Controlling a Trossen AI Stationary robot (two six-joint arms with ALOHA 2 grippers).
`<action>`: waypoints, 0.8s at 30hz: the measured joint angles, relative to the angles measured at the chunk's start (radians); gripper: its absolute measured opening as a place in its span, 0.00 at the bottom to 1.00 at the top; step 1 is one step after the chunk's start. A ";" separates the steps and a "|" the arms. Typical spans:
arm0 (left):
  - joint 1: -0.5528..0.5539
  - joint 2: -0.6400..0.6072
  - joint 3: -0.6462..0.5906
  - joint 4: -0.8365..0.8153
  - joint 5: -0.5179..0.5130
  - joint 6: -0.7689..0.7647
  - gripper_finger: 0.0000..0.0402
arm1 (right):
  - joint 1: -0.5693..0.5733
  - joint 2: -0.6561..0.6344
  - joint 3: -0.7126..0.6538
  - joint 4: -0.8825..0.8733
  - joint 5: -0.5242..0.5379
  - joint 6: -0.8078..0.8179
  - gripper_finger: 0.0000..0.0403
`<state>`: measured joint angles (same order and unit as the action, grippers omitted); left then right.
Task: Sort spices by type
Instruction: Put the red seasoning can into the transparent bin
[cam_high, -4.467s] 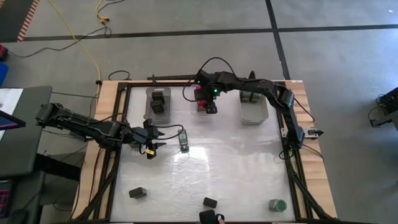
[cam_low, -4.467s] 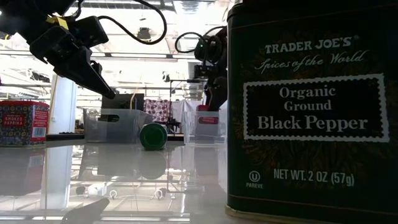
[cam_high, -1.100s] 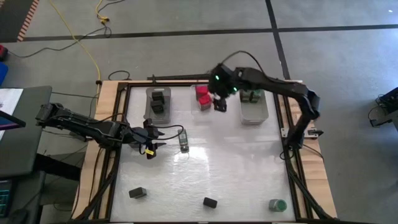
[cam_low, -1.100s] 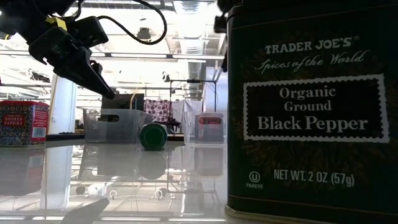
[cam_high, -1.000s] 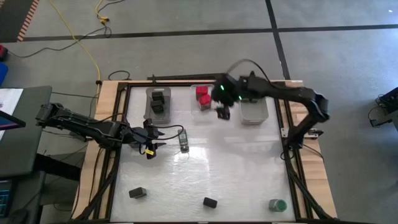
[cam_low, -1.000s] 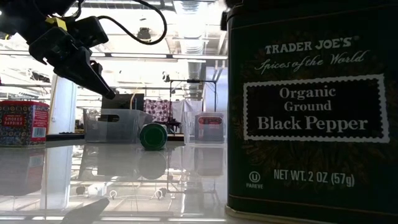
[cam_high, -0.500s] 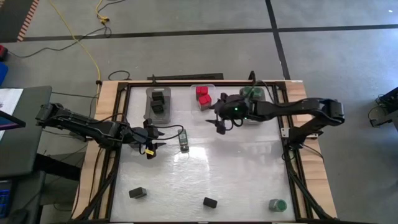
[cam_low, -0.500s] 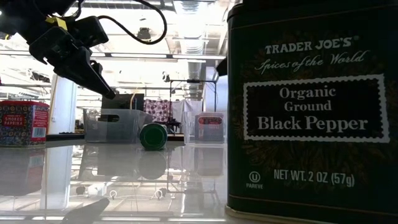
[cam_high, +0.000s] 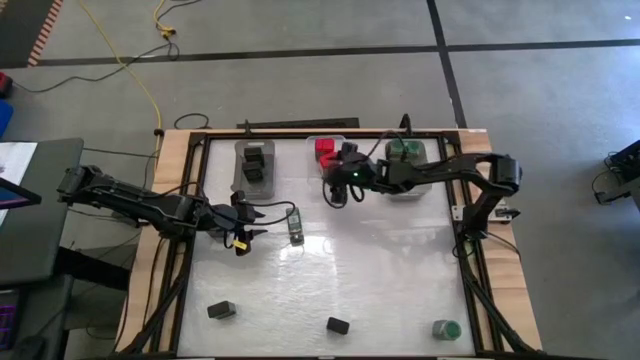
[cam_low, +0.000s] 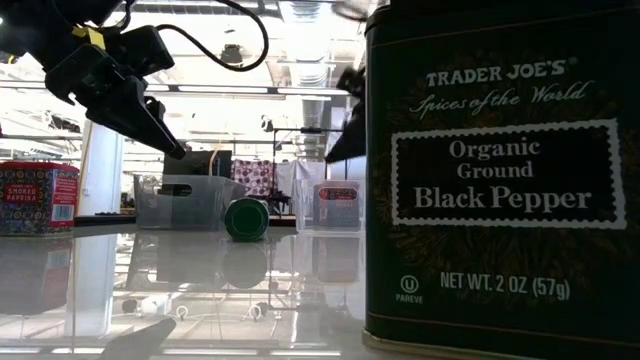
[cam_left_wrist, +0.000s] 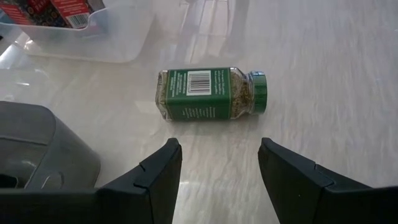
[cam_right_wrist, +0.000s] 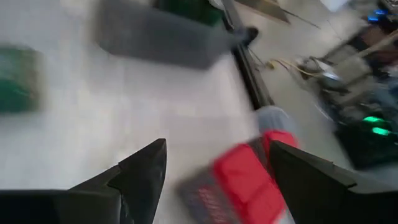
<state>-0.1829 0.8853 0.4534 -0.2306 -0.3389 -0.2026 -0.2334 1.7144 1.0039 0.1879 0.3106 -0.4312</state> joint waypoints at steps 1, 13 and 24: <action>0.000 0.000 0.000 0.000 0.000 0.000 0.51 | -0.006 0.014 0.007 -0.005 0.007 -0.022 0.78; 0.000 0.000 0.000 -0.005 0.000 0.001 0.51 | -0.032 0.107 0.093 -0.043 0.092 -0.165 0.78; 0.000 0.000 0.000 -0.005 0.000 0.001 0.51 | -0.038 0.107 0.093 -0.122 0.118 -0.198 0.76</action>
<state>-0.1829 0.8855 0.4534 -0.2352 -0.3393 -0.2020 -0.2710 1.8210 1.0973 0.0661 0.4287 -0.6289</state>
